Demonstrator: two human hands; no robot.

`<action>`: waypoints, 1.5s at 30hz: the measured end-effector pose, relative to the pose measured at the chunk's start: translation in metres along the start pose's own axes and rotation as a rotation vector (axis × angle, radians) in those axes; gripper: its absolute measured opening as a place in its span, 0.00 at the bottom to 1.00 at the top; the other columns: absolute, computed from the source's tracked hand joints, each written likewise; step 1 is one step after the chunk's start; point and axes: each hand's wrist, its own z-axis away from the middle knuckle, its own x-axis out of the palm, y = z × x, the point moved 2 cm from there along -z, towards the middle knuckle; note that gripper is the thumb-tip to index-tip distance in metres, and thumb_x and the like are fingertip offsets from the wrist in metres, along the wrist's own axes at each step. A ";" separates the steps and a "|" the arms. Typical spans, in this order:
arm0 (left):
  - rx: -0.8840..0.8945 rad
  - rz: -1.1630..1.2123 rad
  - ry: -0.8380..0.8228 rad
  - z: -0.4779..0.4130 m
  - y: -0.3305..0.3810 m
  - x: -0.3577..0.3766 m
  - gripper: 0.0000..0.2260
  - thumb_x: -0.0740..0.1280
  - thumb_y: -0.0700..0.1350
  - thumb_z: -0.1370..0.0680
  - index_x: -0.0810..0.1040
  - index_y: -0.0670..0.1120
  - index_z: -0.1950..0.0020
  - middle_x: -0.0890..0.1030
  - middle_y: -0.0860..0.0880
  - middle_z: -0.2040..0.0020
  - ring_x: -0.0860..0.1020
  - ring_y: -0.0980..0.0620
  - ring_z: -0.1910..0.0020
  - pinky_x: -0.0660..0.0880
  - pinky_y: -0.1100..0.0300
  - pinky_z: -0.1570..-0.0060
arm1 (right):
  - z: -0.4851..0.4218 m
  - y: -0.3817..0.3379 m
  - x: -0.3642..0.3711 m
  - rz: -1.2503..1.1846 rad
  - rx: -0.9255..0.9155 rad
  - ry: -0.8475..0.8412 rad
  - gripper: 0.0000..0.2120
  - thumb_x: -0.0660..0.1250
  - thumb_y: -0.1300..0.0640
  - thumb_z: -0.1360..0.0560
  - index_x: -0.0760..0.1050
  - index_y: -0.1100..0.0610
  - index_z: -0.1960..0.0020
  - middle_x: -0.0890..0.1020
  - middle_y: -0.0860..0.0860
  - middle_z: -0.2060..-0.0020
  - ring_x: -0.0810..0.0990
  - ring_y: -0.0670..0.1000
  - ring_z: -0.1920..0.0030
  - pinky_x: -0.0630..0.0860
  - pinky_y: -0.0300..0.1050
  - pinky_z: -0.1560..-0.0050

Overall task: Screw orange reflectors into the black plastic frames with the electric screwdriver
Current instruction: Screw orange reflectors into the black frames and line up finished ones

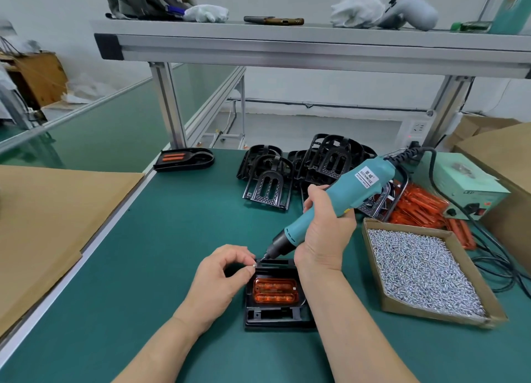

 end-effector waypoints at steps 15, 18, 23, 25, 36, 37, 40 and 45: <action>-0.009 0.046 0.001 0.002 0.002 0.000 0.12 0.73 0.32 0.26 0.83 0.49 0.62 0.84 0.49 0.50 0.78 0.56 0.40 0.71 0.56 0.36 | 0.006 0.002 0.002 0.034 -0.007 -0.018 0.07 0.71 0.62 0.34 0.75 0.53 0.61 0.76 0.47 0.71 0.74 0.45 0.70 0.74 0.37 0.66; -0.008 0.044 0.005 0.002 0.003 0.000 0.12 0.72 0.32 0.26 0.83 0.49 0.62 0.84 0.49 0.51 0.79 0.56 0.40 0.71 0.57 0.36 | 0.005 0.002 0.001 0.040 -0.015 -0.015 0.07 0.71 0.62 0.33 0.75 0.53 0.61 0.76 0.46 0.72 0.74 0.45 0.70 0.74 0.36 0.66; -0.010 0.046 0.007 0.002 0.003 0.000 0.12 0.73 0.31 0.26 0.83 0.48 0.62 0.84 0.49 0.50 0.79 0.56 0.41 0.71 0.58 0.37 | 0.006 0.003 0.000 0.046 -0.010 -0.019 0.07 0.71 0.62 0.34 0.75 0.54 0.60 0.76 0.47 0.71 0.74 0.45 0.69 0.74 0.36 0.66; -0.010 0.043 0.006 0.002 0.003 0.000 0.12 0.73 0.31 0.26 0.83 0.49 0.62 0.84 0.50 0.50 0.79 0.56 0.40 0.70 0.60 0.38 | 0.007 0.004 0.000 0.052 -0.010 -0.019 0.07 0.71 0.62 0.34 0.75 0.55 0.59 0.76 0.47 0.71 0.74 0.45 0.69 0.74 0.36 0.66; -0.017 -0.014 0.019 0.003 0.004 0.001 0.14 0.74 0.31 0.28 0.83 0.50 0.64 0.84 0.52 0.51 0.78 0.59 0.40 0.70 0.60 0.37 | 0.012 0.010 0.000 0.140 -0.057 -0.041 0.07 0.71 0.61 0.32 0.74 0.59 0.57 0.75 0.49 0.73 0.74 0.45 0.70 0.74 0.36 0.65; -0.018 -0.013 0.018 0.003 0.003 0.001 0.13 0.74 0.31 0.28 0.83 0.49 0.64 0.84 0.52 0.51 0.78 0.60 0.40 0.70 0.60 0.37 | 0.012 0.010 0.001 0.145 -0.061 -0.042 0.06 0.71 0.61 0.32 0.74 0.58 0.58 0.75 0.49 0.72 0.74 0.45 0.70 0.73 0.36 0.66; -0.019 -0.003 0.012 0.003 0.004 0.001 0.13 0.74 0.31 0.28 0.84 0.49 0.63 0.84 0.52 0.51 0.78 0.60 0.41 0.70 0.60 0.37 | 0.012 0.008 0.003 0.153 -0.078 -0.065 0.05 0.71 0.62 0.31 0.74 0.56 0.60 0.75 0.49 0.72 0.73 0.45 0.70 0.73 0.36 0.66; -0.067 0.057 -0.015 0.006 0.009 0.000 0.12 0.69 0.36 0.29 0.83 0.48 0.49 0.84 0.52 0.46 0.80 0.57 0.41 0.74 0.62 0.40 | 0.010 0.000 0.003 0.186 -0.100 -0.100 0.07 0.71 0.61 0.32 0.75 0.52 0.63 0.75 0.52 0.71 0.73 0.48 0.70 0.74 0.39 0.66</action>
